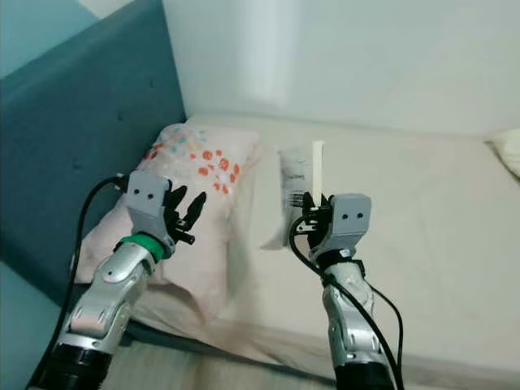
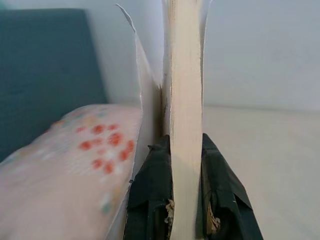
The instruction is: Clean up the room
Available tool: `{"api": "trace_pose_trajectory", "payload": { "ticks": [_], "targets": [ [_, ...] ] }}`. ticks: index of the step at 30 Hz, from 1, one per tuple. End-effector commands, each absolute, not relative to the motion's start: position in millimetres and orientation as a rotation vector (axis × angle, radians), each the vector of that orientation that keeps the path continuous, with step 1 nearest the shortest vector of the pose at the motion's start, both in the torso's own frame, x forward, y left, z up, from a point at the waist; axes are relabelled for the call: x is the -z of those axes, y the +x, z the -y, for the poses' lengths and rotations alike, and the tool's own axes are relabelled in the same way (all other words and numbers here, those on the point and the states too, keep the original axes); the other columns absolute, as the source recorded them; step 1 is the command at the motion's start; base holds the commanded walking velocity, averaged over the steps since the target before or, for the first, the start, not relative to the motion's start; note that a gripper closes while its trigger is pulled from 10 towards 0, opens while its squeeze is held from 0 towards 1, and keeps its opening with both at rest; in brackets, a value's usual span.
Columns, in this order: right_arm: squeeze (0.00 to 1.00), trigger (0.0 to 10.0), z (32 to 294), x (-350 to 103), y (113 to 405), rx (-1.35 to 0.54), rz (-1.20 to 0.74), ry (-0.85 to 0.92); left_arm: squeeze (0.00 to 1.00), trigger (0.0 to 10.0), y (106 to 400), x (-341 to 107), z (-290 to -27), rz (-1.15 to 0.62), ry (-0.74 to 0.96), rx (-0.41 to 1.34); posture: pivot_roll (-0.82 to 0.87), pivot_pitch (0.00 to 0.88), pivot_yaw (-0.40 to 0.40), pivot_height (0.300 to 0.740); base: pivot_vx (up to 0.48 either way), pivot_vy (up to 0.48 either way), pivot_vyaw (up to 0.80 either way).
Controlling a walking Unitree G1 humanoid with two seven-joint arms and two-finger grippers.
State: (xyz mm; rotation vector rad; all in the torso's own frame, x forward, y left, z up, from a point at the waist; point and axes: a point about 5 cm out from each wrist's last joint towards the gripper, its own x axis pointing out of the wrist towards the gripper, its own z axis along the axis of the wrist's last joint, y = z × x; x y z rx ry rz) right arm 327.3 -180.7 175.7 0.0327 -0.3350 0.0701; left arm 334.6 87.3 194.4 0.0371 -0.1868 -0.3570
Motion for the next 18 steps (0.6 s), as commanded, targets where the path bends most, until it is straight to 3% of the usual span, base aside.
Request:
{"api": "trace_pose_trajectory", "payload": {
  "ticks": [1, 3, 18],
  "targets": [
    [0.00, 10.0, 178.4, -184.1, 326.9, -0.076, 0.378, 0.040, 0.00, 10.0, 333.8, -189.1, -94.3, 0.169, 0.043, 0.341, -0.16, 0.081, 0.117, 0.708, 0.382, 0.000, 0.00],
    [0.00, 10.0, 178.3, -184.1, 327.0, -0.076, 0.377, 0.040, 0.00, 10.0, 333.8, -189.1, -94.1, 0.169, 0.043, 0.343, -0.16, 0.081, 0.117, 0.708, 0.368, 0.000, 0.00],
    [0.00, 10.0, 178.3, -177.7, 326.6, -0.062, 0.358, 0.066, 0.00, 10.0, 321.0, -171.0, -90.4, 0.105, 0.049, 0.426, -0.16, 0.079, 0.119, 0.698, 0.000, 0.000, 0.00]
  ]
}}
